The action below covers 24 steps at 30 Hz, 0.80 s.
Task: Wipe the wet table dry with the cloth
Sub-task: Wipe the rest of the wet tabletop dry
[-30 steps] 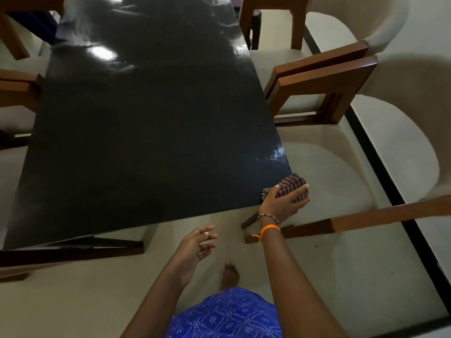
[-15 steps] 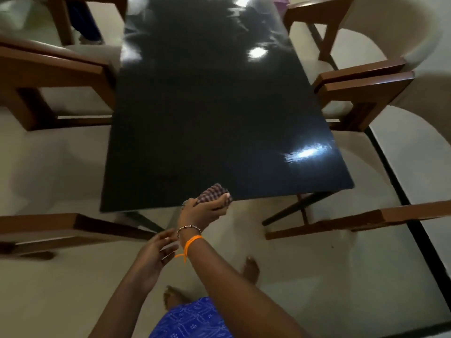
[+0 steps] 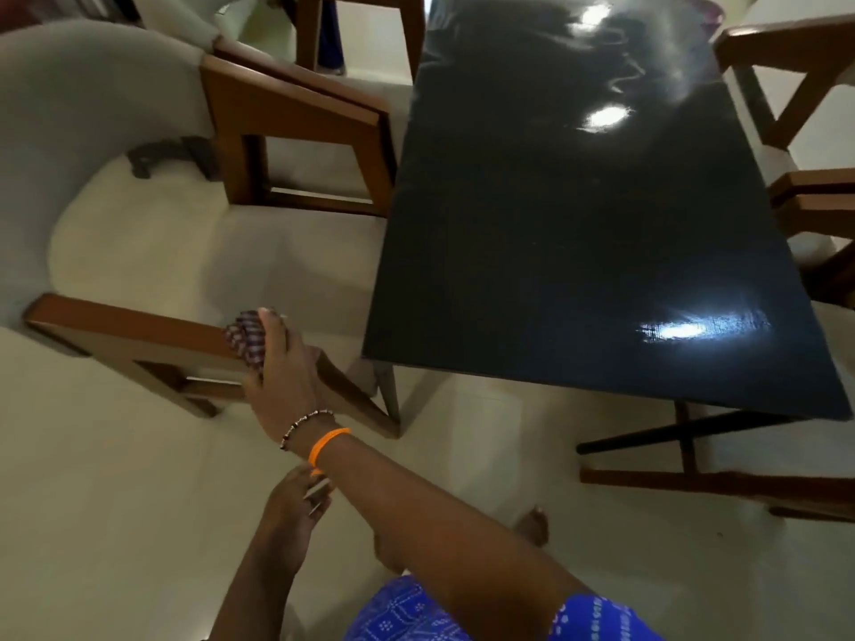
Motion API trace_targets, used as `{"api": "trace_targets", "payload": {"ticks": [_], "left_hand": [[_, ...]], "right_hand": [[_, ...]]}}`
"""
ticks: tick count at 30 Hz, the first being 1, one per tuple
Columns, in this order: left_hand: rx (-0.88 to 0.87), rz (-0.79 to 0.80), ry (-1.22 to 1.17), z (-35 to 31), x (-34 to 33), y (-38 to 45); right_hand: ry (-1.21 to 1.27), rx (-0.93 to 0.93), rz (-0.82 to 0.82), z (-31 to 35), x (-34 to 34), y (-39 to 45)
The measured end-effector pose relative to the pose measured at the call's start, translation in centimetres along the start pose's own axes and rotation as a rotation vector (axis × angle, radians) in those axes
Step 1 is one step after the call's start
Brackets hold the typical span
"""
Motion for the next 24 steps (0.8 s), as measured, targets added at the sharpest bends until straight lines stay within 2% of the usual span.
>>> {"api": "trace_targets", "payload": {"ticks": [2, 4, 6, 9, 13, 17, 24], "left_hand": [[0.002, 0.026, 0.027, 0.7, -0.4, -0.2], [0.012, 0.071, 0.072, 1.3, -1.3, -0.4], [0.024, 0.123, 0.151, 1.3, -2.7, -0.7], [-0.010, 0.204, 0.269, 0.8, -5.8, -1.3], [-0.091, 0.301, 0.401, -0.1, -11.1, -2.5], [-0.141, 0.424, 0.511, 0.2, -16.6, -4.4], [-0.158, 0.582, 0.641, 2.3, -27.3, -8.0]], "right_hand": [[-0.383, 0.163, -0.072, -0.3, 0.0, 0.4], [-0.775, 0.234, -0.068, -2.7, 0.4, 1.2], [-1.014, 0.239, 0.001, -6.5, 2.0, 2.1], [-1.247, 0.396, 0.027, -10.2, 4.9, 1.4], [-1.205, 0.290, -0.085, -12.8, 10.9, -0.4], [-1.275, 0.204, -0.160, -17.1, 17.8, -3.5], [-1.203, 0.074, -0.179, -25.2, 30.1, -8.1]]}}
Point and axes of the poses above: each hand's wrist, its own y-axis towards the middle knuckle, its own x-axis out of the back of the hand, z = x × y, the point moved 7 cm from there along y, towards the middle knuckle, and after that the axes turned 11 degrees about -x, right-handed, at the moved point
